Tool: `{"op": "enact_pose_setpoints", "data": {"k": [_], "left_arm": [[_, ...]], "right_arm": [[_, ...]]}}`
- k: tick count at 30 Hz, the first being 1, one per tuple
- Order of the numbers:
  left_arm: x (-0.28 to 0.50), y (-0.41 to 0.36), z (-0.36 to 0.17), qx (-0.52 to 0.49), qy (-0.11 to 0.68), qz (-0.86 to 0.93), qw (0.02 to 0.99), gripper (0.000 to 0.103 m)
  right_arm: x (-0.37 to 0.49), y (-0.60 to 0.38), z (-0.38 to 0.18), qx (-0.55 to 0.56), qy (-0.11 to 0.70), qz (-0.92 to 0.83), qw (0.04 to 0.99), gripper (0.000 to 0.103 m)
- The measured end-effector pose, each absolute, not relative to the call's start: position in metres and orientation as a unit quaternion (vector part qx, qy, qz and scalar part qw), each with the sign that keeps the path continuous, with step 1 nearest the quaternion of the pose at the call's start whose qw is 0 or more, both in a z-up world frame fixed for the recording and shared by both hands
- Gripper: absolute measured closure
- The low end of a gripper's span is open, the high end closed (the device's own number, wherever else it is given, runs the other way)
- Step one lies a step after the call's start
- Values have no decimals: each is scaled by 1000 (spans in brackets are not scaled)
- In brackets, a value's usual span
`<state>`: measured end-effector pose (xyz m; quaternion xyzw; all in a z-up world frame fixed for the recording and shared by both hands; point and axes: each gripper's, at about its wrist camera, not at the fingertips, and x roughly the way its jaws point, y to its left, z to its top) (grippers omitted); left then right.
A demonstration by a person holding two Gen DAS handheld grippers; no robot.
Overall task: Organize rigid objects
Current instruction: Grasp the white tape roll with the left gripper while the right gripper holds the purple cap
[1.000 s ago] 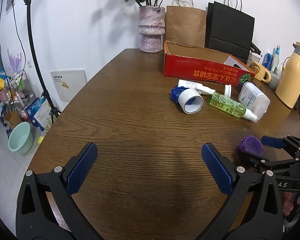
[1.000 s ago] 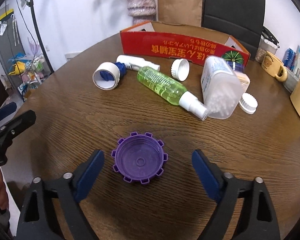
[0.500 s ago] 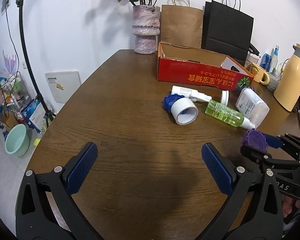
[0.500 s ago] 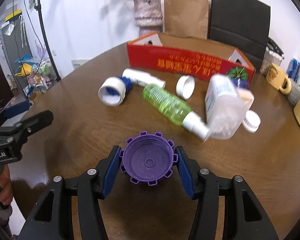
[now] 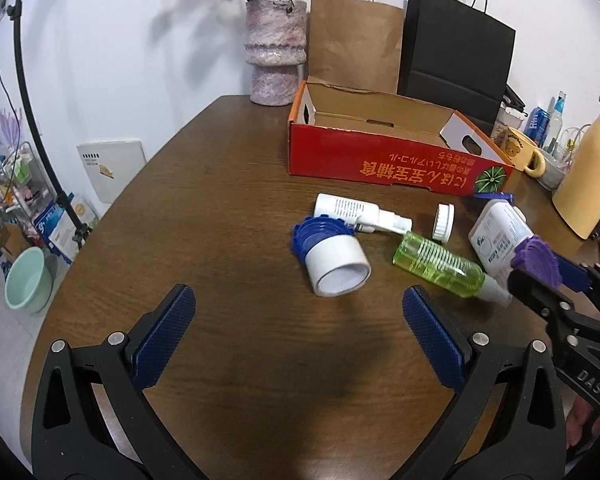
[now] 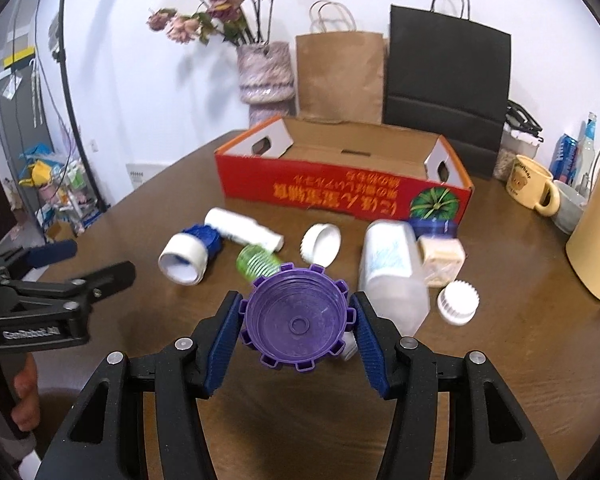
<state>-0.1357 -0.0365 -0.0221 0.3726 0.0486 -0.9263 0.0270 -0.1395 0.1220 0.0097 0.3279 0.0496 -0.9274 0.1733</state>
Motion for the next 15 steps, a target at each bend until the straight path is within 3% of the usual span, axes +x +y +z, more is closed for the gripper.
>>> {"op": "enact_pose_setpoints", "data": {"k": [6,15], "left_arm": [[-160,-30,-31,385,66,-920,37,1],[-181,-30,-48,398,91,-911,60,21]], "right_arm": [[-149,129,15,307,48,-936,164,43],[-158,139,14,285,35,-946,149,43]]}}
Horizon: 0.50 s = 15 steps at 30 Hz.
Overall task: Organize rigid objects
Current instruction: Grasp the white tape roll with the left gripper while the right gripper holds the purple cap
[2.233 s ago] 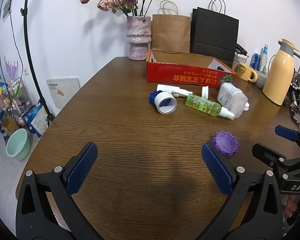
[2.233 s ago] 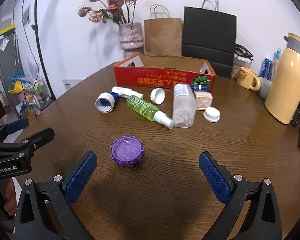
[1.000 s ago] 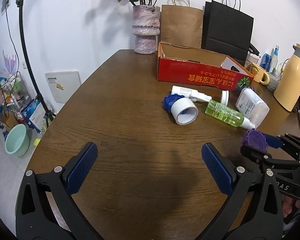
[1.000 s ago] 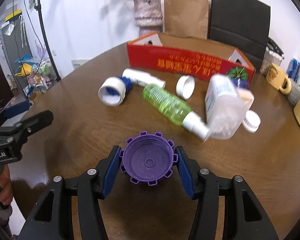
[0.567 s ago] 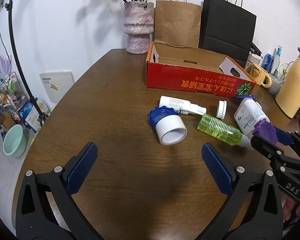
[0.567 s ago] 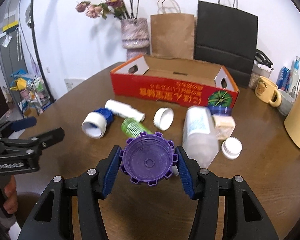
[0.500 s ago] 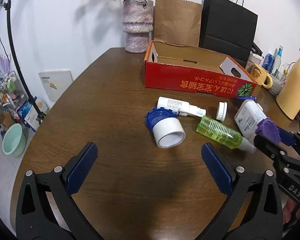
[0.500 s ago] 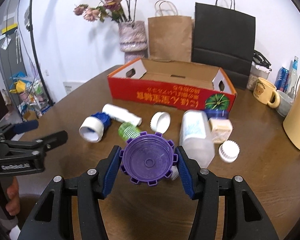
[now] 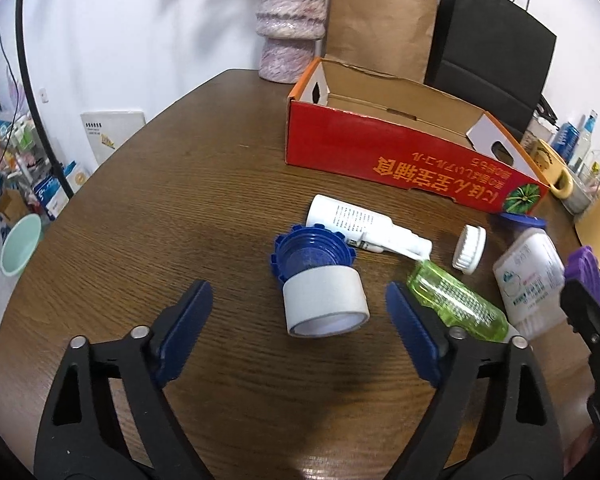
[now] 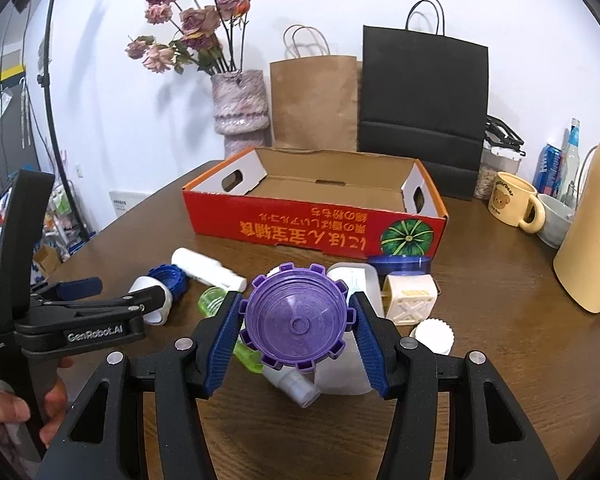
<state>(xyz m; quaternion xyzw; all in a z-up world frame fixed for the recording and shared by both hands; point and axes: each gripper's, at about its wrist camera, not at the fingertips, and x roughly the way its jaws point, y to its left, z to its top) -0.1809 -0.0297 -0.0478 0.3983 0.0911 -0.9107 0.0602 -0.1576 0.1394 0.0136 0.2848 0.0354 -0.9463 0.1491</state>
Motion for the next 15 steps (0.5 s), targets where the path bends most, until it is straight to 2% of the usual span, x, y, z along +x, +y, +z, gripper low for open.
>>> {"op": "enact_pose_setpoints", "data": {"k": [3,5,6,7,8,15], "left_arm": [[-184,-30,-52,402,93,-909,57,29],[-186,-30,-54,406,95,-907,53,45],[-185,-31,-55,408,98,-906,51,49],[-185,-31,-56,407,100,-906,49,58],[-184,-33,-57,407,103,-906,47,63],[-175,-32,-53,392,107,-913,36,63]], "right_arm": [[-159,142,13,282,30,-947,149,43],[-159,144,13,283,27,-947,149,43],[-159,144,12,282,27,-947,150,43],[-159,145,12,282,27,-947,151,43],[-158,145,11,282,27,-947,151,43],[-157,146,8,283,28,-946,153,43]]}}
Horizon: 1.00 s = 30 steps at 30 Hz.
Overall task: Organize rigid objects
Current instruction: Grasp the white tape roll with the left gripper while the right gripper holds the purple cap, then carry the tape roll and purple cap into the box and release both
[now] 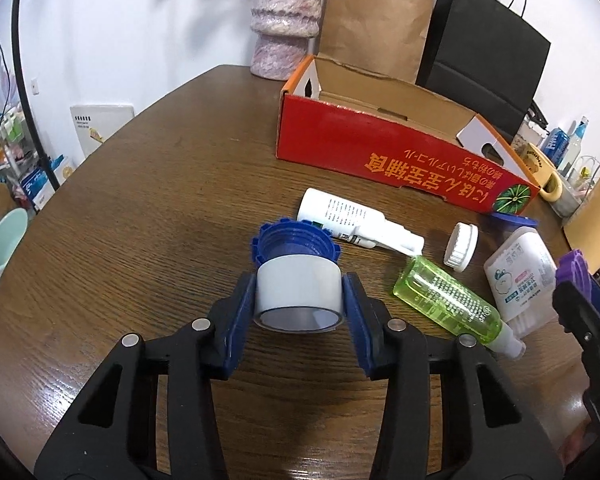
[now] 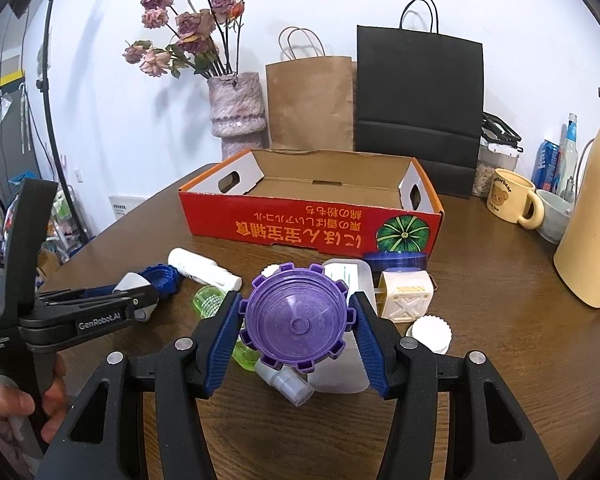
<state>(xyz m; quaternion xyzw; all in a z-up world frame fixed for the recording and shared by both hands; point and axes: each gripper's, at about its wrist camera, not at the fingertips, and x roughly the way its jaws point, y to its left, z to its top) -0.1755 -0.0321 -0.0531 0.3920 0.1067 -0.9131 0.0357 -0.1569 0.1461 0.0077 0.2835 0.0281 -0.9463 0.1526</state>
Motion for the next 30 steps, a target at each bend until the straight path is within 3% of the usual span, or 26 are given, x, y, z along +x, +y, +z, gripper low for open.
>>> {"op": "enact_pose_setpoints", "data": {"k": [15,30], "left_arm": [[-158,-28,-37,359,90,-929,28,63],[-162,-15,16,303,64,-951,1,63]], "right_arm": [[-154,147,13,274,25,-949,153,43],[-166,150,27,276,27,-948,154,43]]}}
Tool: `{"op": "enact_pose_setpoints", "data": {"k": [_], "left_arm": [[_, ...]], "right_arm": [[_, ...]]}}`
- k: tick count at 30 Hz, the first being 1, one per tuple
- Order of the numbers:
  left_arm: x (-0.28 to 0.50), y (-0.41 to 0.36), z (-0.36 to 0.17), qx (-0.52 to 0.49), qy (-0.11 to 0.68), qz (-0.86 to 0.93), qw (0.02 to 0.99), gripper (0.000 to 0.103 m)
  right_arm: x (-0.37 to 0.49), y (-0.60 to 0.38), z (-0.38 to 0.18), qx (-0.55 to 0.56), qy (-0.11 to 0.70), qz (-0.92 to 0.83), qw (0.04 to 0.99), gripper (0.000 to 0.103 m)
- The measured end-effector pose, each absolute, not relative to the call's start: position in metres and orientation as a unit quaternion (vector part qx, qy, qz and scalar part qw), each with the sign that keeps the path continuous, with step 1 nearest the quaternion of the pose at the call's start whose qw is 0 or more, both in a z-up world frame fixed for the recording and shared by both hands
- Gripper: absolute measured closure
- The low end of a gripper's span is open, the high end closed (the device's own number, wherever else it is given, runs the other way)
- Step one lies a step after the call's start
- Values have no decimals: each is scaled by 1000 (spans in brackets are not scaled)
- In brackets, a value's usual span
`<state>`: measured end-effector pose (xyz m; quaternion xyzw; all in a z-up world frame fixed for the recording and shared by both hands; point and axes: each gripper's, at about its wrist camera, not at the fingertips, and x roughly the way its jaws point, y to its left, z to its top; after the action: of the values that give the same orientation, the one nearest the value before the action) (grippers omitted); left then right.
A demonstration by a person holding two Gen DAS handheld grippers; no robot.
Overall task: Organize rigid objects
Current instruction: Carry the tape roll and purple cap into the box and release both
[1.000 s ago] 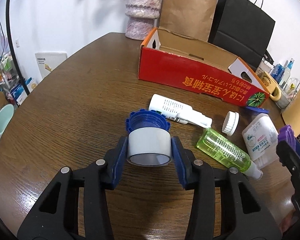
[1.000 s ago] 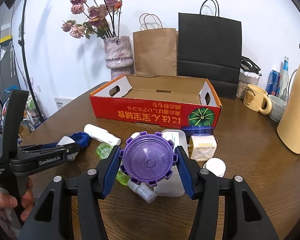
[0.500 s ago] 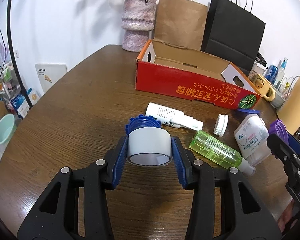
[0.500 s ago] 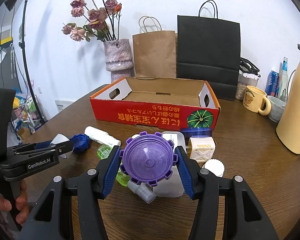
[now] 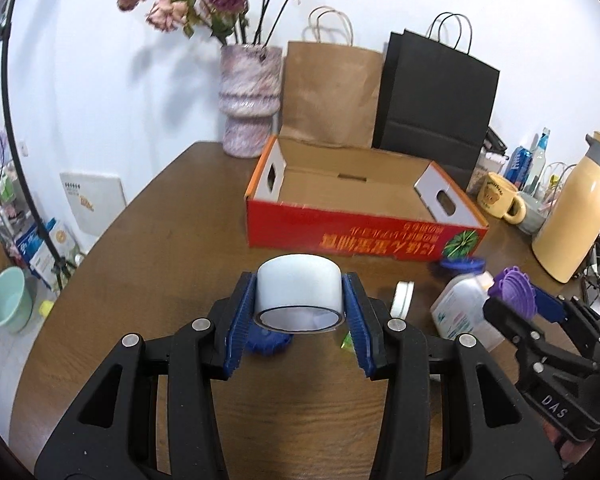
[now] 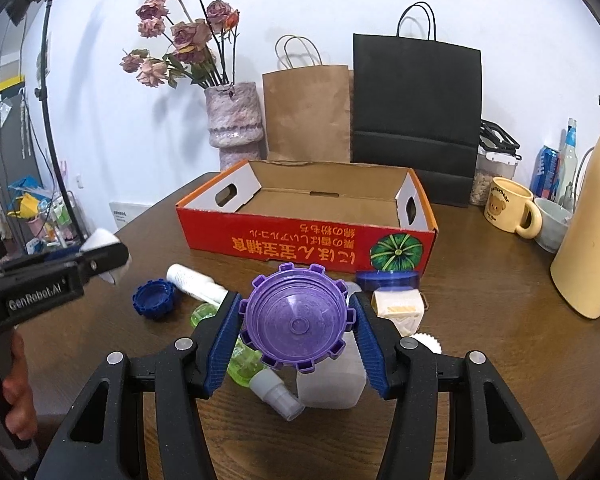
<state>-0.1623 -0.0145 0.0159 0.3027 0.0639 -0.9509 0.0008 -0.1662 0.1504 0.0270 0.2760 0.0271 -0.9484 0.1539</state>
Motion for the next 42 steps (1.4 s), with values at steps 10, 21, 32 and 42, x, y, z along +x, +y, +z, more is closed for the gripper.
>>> {"op": "enact_pose_setpoints", "data": {"k": [10,21,32,42], "left_arm": [[-185,-2,35,284,74,-956,-16,63],[-219,-1,46,269,88,-959,-3,63],[-265,2,44,271,89,-958,6,63],[-303,9,38,280,73,-957,8,63]], "right_arm": [[-185,148,48,256,36,-955,146,43],[-220,148,61,248,18,-959,139,43],[-268,150,64,257,18,-956,138,43],[-313,150,58,281,28,-948,145,43]]}}
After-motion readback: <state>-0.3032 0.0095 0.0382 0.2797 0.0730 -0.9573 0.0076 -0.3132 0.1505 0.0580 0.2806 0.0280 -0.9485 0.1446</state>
